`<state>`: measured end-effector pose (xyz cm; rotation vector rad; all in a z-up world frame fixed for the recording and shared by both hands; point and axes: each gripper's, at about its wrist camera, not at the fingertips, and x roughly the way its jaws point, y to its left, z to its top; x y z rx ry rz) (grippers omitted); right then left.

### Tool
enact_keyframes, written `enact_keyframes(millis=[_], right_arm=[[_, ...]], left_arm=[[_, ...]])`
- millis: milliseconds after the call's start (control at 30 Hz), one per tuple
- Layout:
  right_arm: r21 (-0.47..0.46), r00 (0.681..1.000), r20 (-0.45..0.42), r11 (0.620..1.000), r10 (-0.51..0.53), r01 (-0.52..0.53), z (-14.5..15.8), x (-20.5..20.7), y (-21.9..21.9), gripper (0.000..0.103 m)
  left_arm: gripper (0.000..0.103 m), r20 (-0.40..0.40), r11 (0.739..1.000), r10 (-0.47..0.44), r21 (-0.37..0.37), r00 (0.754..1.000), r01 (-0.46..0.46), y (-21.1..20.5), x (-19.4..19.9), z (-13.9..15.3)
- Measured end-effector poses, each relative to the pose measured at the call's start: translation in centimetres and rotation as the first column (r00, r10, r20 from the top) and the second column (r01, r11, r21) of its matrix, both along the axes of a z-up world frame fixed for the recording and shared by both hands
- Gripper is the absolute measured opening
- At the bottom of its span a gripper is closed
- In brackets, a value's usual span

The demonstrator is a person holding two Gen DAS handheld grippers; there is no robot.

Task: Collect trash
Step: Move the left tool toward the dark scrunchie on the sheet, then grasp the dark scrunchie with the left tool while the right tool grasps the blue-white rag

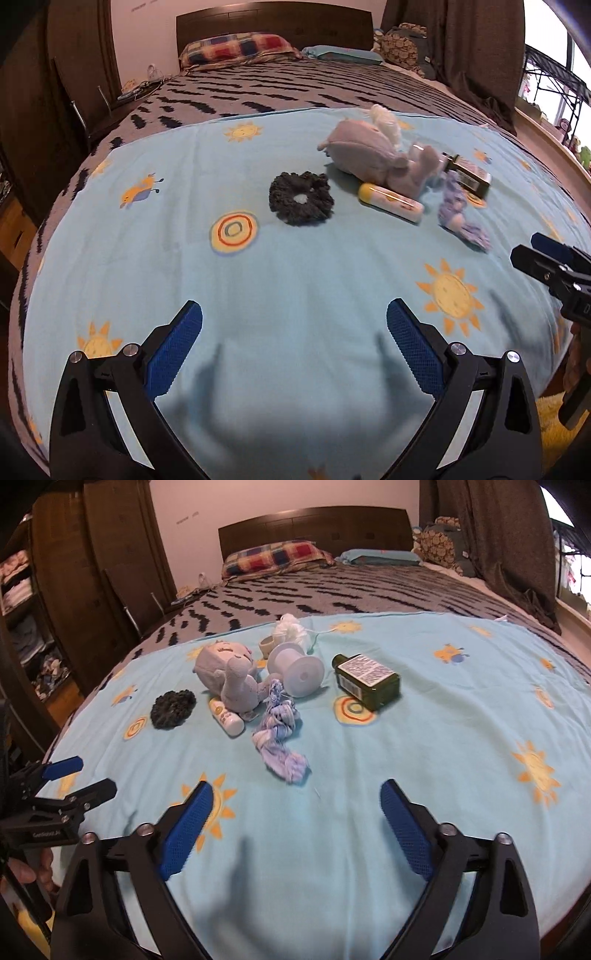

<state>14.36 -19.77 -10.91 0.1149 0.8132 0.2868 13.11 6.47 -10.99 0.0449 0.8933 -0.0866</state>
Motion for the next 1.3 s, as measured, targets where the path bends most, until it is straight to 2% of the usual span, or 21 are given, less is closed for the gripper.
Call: enact_keyframes(millis=[133,233,367,633,700,800,867,1000,1033,1167,1300], right_arm=[[0.007,0.999,-0.038,1.000,0.021,-0.020,-1.2,2.1,0.9,0.066],[-0.015,0.998,-0.055,0.999,0.029,-0.030,-2.0,3.4,1.7,0.059],[-0.039,0.997,-0.063,0.999,0.035,-0.038,-2.4,4.9,2.5,0.054],[-0.056,0.996,-0.072,0.997,0.045,-0.050,-2.4,6.9,3.5,0.046],[-0.060,0.997,-0.071,0.997,0.043,-0.048,-2.5,7.0,3.5,0.041],[-0.055,0.997,-0.070,0.997,0.041,-0.045,-2.5,7.1,3.4,0.039],[-0.050,0.997,-0.069,0.998,0.035,-0.039,-2.4,7.0,3.3,0.037],[-0.061,0.998,-0.057,0.998,0.031,-0.035,-2.1,6.6,3.2,0.033],[-0.065,0.998,-0.054,0.997,0.032,-0.035,-2.0,6.4,3.2,0.033],[-0.072,0.999,-0.039,0.997,0.034,-0.037,-1.4,5.3,3.0,0.032],[-0.070,0.999,-0.029,0.997,0.043,-0.045,-0.7,4.1,2.8,0.032]], left_arm=[[0.094,-0.029,1.000,0.010,-0.015,1.000,-0.011,0.4,2.8,-1.0],[0.094,-0.039,1.000,0.006,-0.010,0.999,-0.006,0.3,5.0,-1.6],[0.086,-0.056,1.000,0.009,-0.009,0.998,-0.009,0.3,7.2,-2.3],[0.085,-0.051,1.000,0.010,-0.013,0.999,-0.011,0.0,11.1,-2.4],[0.082,-0.054,1.000,0.009,-0.015,0.999,-0.010,0.0,11.8,-2.6],[0.071,-0.051,1.000,0.005,-0.012,0.999,-0.005,-0.1,12.2,-2.5],[0.053,-0.047,1.000,0.002,-0.010,0.999,-0.002,-0.1,12.2,-2.3],[0.034,-0.050,1.000,-0.003,-0.014,0.999,0.002,0.4,12.0,-1.9],[0.026,-0.052,1.000,-0.003,-0.014,0.999,0.003,0.5,11.8,-1.8],[0.019,-0.065,1.000,-0.022,0.008,0.998,0.023,0.2,10.5,-1.4],[0.017,-0.057,0.999,-0.052,0.012,0.997,0.053,-0.6,8.3,-0.7]])
